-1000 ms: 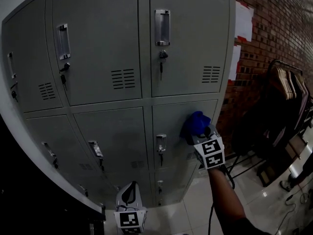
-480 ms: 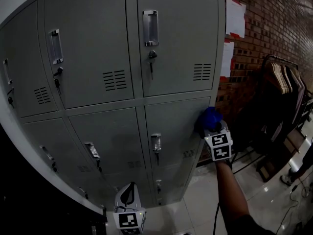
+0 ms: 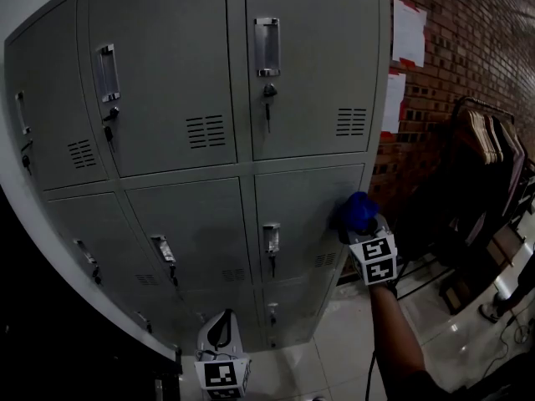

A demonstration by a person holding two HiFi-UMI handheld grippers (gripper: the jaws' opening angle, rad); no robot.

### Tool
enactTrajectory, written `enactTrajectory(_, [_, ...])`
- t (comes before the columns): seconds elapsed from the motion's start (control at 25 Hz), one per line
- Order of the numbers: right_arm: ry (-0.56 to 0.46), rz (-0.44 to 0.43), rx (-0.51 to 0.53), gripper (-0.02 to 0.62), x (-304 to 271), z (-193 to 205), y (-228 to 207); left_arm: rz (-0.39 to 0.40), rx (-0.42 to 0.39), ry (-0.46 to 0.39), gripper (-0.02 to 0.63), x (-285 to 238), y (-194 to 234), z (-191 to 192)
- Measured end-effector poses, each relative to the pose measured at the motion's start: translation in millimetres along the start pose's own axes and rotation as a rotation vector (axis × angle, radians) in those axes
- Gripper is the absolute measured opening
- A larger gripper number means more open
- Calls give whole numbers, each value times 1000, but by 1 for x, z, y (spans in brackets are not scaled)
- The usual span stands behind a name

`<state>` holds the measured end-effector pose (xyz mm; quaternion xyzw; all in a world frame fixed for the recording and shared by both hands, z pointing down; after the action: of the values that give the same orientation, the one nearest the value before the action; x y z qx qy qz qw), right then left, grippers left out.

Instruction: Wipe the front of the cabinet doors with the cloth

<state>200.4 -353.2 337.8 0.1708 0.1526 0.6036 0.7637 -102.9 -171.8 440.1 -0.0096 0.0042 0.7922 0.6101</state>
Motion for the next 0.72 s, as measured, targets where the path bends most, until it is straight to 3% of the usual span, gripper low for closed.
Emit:
enactTrajectory(0.44, [-82, -341, 79, 89, -20, -41, 171, -25, 1, -2, 12, 11, 7, 8])
enactTrajectory(0.56, [-99, -386, 107, 89, -23, -59, 201, -58, -21, 3, 12, 15, 16, 10])
enactTrajectory(0.72, [-46, -362, 143, 89, -39, -62, 211, -92, -17, 5, 12, 20, 26, 5])
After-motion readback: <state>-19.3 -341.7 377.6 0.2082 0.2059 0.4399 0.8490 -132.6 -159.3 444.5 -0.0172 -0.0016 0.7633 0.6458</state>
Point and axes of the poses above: the fingertips, and each gripper's own axes: x backward along the fingers, y to its left, z out of its underside, the point moved 3 cm from there along x, backward along the fingers, and after that the axes turned 4 degrees about x, right-handed, at the moved point
